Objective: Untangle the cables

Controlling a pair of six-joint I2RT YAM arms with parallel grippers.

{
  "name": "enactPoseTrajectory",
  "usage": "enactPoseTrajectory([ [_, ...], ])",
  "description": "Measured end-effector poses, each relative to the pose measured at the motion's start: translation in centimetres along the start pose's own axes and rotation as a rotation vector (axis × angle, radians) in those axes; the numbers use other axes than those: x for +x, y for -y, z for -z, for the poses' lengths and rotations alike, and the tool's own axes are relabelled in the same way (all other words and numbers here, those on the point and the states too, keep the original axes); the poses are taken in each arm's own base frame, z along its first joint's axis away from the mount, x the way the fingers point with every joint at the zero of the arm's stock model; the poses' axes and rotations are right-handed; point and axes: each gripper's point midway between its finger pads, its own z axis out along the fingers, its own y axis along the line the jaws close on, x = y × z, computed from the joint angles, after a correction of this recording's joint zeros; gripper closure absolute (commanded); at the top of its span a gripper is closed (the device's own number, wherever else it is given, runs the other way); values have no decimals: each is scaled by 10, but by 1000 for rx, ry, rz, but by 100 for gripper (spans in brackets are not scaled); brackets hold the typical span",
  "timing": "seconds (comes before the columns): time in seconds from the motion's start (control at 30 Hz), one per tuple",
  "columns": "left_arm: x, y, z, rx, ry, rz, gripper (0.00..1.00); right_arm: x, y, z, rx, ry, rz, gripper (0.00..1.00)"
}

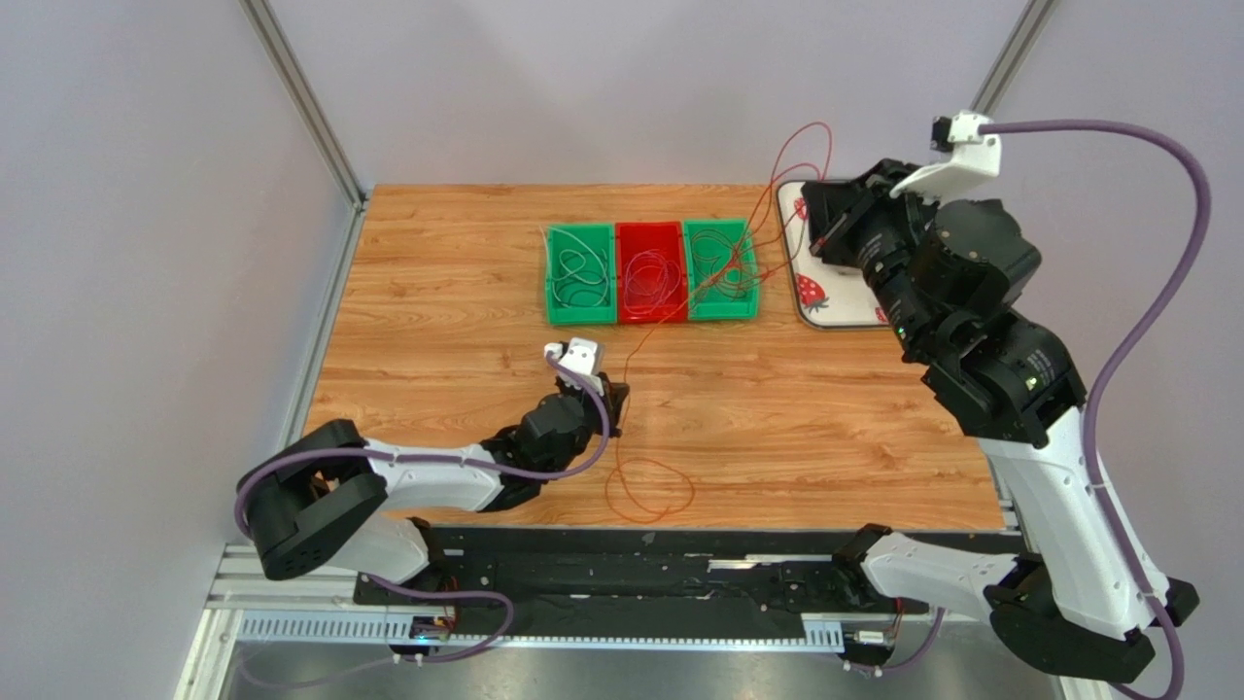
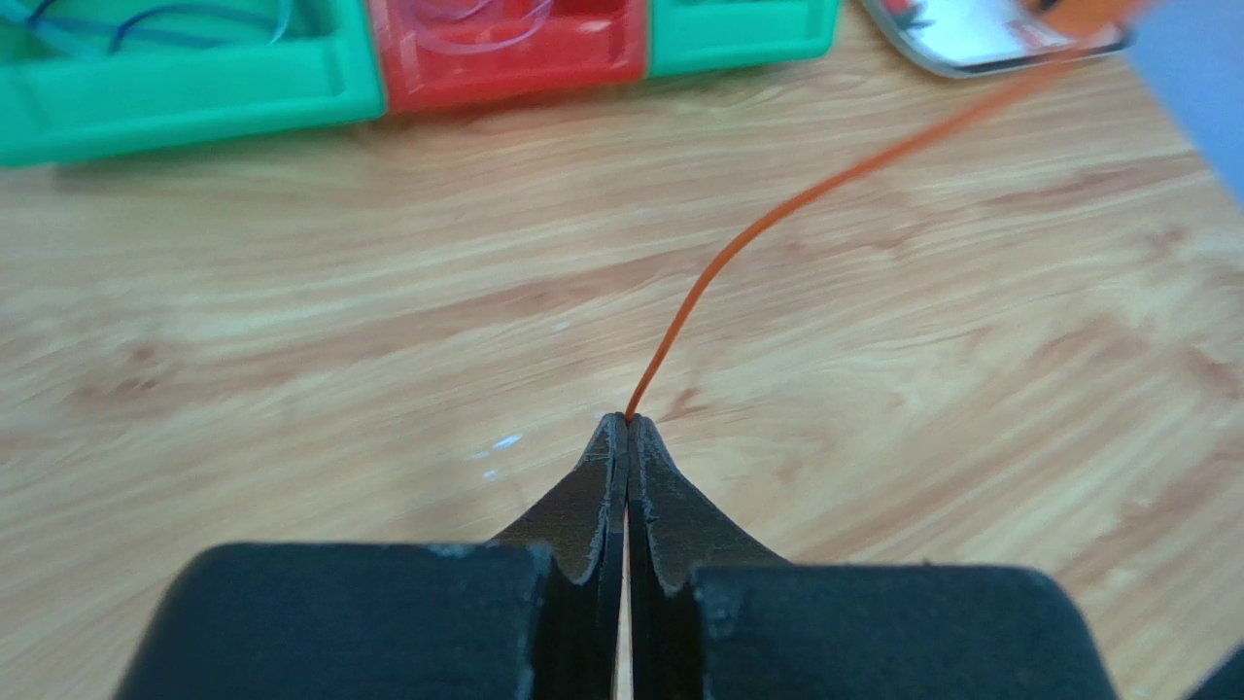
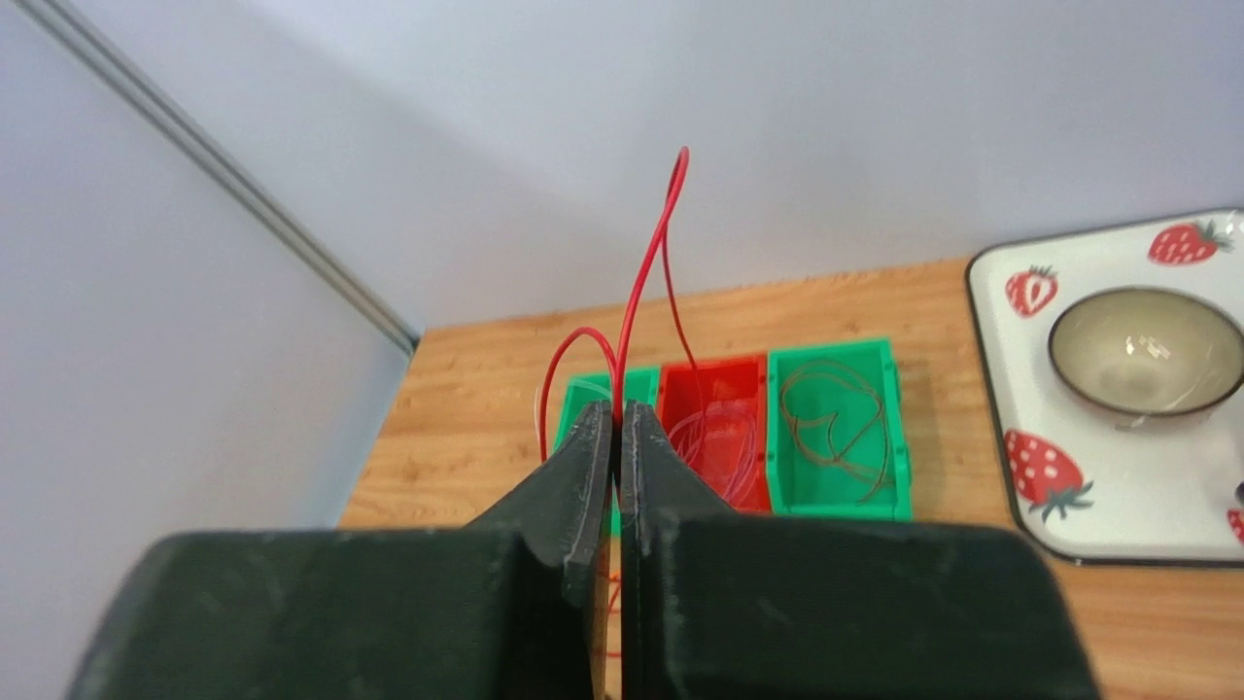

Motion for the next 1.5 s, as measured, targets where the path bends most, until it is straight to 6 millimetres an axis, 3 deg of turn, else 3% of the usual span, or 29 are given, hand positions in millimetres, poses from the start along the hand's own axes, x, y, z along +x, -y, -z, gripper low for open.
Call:
enactPoseTrajectory([
  [0.2,34,-55,1,-138,-119,-3,100,-65,-1,10,38,146,20,100],
  [0.37,54,-70,0,-208,-204,12,100,-117,3,30,78,276,34,100],
  [0.53,54,-81,-2,-255,-222,39,100,-127,9,37,100,313,42,100],
  [0.67,50,-83,5,-271,-254,14,100,-107,13,24,121,274,74,100],
  [0.9,1,-77,12,-296,-189,-11,100,-46,26,-33,187,151,161,100],
  [1.13,28,-90,12,-345,-272,-49,100,10,49,-102,245,41,181,100],
  [1.37,38,-97,16,-364,-272,-36,100,63,69,-181,278,-75,167,100],
  [1.5,43,-101,19,-375,-277,-33,100,87,82,-209,295,-119,164,100],
])
